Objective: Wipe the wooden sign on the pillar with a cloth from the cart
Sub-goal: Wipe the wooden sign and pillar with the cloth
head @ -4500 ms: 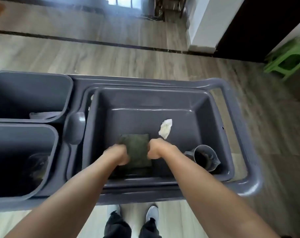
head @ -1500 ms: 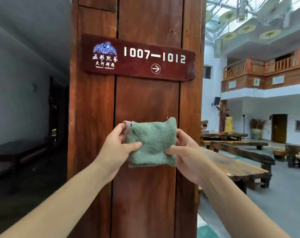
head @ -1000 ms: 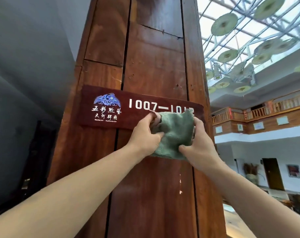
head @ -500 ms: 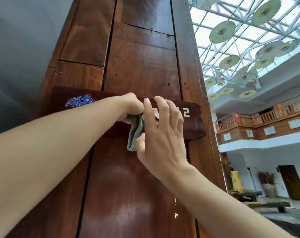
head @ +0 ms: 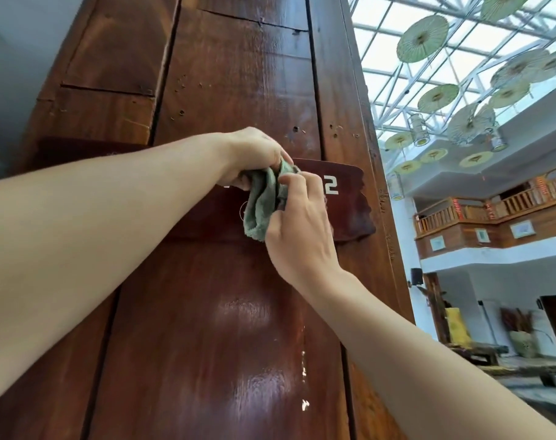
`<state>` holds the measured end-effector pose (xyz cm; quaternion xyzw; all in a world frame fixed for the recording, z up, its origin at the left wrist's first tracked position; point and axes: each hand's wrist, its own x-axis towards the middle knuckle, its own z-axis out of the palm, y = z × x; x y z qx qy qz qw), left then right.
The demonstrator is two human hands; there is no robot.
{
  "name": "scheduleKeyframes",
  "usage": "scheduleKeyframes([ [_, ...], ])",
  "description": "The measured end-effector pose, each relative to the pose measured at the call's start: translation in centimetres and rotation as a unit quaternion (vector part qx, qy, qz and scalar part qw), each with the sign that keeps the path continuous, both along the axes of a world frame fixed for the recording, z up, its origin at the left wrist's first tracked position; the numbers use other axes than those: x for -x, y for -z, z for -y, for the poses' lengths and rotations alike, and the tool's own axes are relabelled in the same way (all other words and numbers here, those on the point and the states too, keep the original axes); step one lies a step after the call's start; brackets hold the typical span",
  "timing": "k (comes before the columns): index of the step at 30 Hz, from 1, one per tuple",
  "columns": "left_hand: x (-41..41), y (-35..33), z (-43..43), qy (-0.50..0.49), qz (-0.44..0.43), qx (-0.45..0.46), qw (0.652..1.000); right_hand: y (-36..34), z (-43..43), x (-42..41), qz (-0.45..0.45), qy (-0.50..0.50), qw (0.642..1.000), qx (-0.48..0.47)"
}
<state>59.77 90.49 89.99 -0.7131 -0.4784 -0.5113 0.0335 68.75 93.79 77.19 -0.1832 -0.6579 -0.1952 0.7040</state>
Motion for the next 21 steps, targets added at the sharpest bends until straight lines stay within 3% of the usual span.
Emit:
scheduleKeyframes([
  [3, 0.0, -0.5, -0.3, 0.018, -0.006, -0.049, 0.999, -1.1, -1.4, 0.7, 0.015, 0.043, 0.999, -0.004],
  [8, 2.1, -0.8, 0.7, -0.077, -0.125, -0.080, 0.986, -3.4, -3.8, -0.3, 0.079, 0.173, 0.980, -0.050],
  [12, 4.5, 0.9, 1.5, -0.044, -0.152, -0.101, 0.982, -4.2, -5.2, -0.6, 0.114, 0.190, 0.975, -0.015],
  [14, 6.8, 1.9, 1.9, -0.040, -0.164, -0.143, 0.975, -4.0, -5.5, -1.1, 0.144, 0.169, 0.974, -0.041],
  [16, 10.9, 2.9, 2.6, -0.130, -0.209, -0.257, 0.935, -4.0, -6.0, -2.4, 0.176, 0.171, 0.966, -0.086],
  [18, 16.0, 3.8, 3.4, -0.272, -0.257, -0.370, 0.850, -4.9, -6.9, -4.6, 0.121, 0.203, 0.968, -0.086],
  [19, 18.6, 4.2, 3.6, -0.333, -0.256, -0.390, 0.819, -5.6, -7.3, -5.6, 0.068, 0.226, 0.971, -0.041],
  [21, 22.4, 5.0, 3.5, -0.412, -0.209, -0.344, 0.818, -6.4, -7.2, -5.8, -0.028, 0.257, 0.962, 0.090],
])
